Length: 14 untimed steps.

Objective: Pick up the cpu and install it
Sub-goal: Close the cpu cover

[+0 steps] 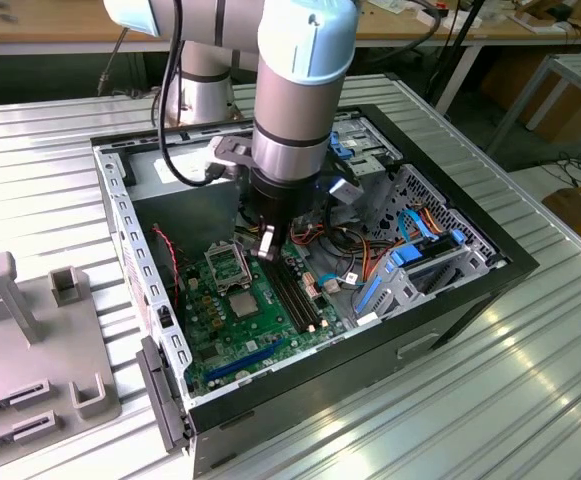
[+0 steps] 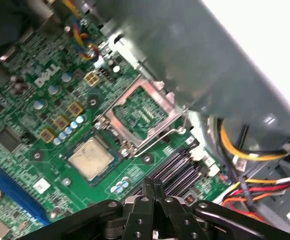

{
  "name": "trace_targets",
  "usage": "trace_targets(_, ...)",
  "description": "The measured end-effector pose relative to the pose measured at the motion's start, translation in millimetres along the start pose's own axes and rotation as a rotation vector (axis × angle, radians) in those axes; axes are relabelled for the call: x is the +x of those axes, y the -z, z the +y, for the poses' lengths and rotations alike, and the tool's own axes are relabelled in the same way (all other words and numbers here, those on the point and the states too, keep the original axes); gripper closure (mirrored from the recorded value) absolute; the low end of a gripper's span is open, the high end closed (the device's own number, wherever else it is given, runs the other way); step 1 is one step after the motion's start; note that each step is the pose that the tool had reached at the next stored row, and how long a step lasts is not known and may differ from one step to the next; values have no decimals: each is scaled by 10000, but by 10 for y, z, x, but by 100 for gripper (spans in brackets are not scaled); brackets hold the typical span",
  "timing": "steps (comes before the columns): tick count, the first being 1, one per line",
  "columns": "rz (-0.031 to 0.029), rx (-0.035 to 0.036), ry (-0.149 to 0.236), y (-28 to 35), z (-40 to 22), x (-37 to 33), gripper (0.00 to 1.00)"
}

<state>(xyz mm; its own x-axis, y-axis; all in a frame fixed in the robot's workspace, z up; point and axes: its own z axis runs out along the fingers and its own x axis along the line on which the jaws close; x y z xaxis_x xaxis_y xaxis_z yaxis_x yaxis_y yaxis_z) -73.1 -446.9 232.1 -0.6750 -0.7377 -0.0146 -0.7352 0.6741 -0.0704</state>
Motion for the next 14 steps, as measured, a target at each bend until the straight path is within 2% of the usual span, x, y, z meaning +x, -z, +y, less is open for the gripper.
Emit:
trace_targets(3, -4, -2, 46, 1, 45, -54, 89)
trace_targets(6, -11, -3, 168, 2, 61, -82, 89)
trace_targets(11, -77, -15, 1094, 2, 62, -82, 89)
trace_targets(12, -106, -21, 1484, -3, 62, -83, 89)
trace_targets(14, -108, -22, 1549, -5, 63, -82, 89)
